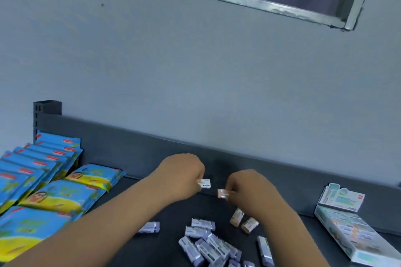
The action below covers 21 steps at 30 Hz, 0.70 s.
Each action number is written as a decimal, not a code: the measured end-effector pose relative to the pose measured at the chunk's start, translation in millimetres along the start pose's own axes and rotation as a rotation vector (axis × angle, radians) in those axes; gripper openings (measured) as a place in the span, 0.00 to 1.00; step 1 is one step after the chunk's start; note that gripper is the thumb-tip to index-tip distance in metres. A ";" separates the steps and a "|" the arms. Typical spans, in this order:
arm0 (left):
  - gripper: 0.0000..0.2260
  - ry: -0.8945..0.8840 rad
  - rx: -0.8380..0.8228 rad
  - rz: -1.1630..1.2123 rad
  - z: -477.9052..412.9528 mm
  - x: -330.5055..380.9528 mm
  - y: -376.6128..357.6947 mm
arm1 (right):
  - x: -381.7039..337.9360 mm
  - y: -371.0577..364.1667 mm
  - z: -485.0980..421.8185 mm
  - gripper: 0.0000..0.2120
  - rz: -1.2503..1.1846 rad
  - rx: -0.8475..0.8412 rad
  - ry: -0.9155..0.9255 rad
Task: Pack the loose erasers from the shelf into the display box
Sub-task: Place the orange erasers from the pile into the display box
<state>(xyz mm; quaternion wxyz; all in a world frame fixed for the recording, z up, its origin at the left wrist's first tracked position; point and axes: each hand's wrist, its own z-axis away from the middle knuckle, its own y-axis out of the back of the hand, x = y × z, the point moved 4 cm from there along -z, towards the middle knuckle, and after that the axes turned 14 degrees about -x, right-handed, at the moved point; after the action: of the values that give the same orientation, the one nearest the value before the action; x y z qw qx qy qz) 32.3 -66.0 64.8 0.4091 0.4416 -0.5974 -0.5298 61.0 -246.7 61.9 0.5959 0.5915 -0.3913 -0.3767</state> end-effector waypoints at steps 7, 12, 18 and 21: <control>0.06 -0.109 0.329 -0.024 22.3 33.1 67.8 | -1.6 60.7 40.4 0.03 -0.244 0.409 0.019; 0.08 -0.134 0.435 0.158 31.2 49.9 81.8 | 14.4 62.9 66.6 0.10 -0.398 0.664 0.105; 0.07 -0.143 0.516 0.294 27.6 86.7 68.4 | 48.5 40.2 87.7 0.12 -0.594 0.838 0.099; 0.06 -0.143 0.520 0.303 18.1 111.4 58.0 | 68.6 32.2 97.5 0.11 -0.635 0.826 0.087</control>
<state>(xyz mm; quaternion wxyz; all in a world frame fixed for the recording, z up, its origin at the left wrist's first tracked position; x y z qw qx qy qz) -21.2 -165.3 122.9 0.3138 0.3990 -0.7992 -0.3218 -0.2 -348.8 94.9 0.1851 0.8818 -0.2837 -0.3281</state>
